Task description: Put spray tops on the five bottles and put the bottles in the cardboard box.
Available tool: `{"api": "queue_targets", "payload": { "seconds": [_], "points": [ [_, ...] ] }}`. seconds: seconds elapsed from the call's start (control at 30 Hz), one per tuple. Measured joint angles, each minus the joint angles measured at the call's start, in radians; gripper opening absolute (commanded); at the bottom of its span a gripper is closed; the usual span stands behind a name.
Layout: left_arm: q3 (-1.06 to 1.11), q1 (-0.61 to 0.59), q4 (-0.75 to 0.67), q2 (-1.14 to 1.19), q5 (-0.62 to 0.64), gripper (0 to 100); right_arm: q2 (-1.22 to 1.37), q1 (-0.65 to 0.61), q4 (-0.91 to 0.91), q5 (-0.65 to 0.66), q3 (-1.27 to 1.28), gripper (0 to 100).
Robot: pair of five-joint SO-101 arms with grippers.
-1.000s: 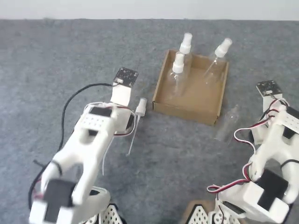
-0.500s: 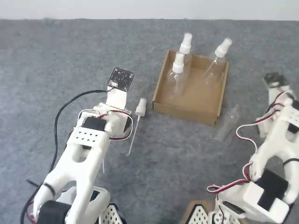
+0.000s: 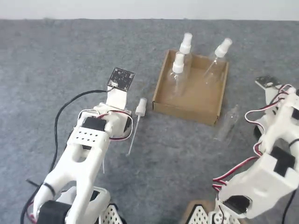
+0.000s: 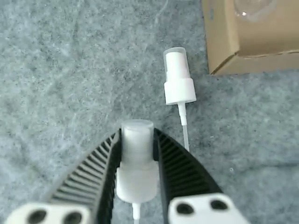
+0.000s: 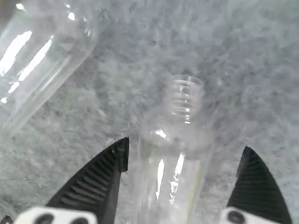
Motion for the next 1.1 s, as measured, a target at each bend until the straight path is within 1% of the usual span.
{"api": "queue_targets", "payload": {
  "seconds": [0.1, 0.37, 0.47, 0.6, 0.73, 0.87, 0.97, 1.1],
  "points": [
    [0.0, 0.0, 0.0, 0.0, 0.0, 1, 0.031, 0.0, -0.008, 0.0, 0.0, 15.2],
    [0.0, 0.0, 0.0, 0.0, 0.0, 1, 0.069, 0.002, -0.038, 0.0, -0.014, 6.8],
    [0.0, 0.0, 0.0, 0.0, 0.0, 1, 0.069, 0.002, -0.038, -0.018, -0.02, 0.3],
    [0.0, 0.0, 0.0, 0.0, 0.0, 1, 0.037, 0.002, -0.035, -0.084, -0.049, 0.4],
    [0.0, 0.0, 0.0, -0.011, 0.0, 1, -0.094, -0.002, 0.006, -0.143, -0.066, 0.5],
    [0.0, 0.0, -0.006, -0.012, 0.0, 1, -0.27, -0.057, 0.048, -0.216, -0.064, 0.5],
    [0.0, -0.017, -0.006, -0.012, 0.0, 1, -0.434, -0.137, 0.064, -0.279, -0.028, 0.5],
    [-0.064, -0.1, -0.006, -0.014, 0.0, 1, -0.68, -0.269, 0.068, -0.359, 0.091, 0.5]
  ]
}}
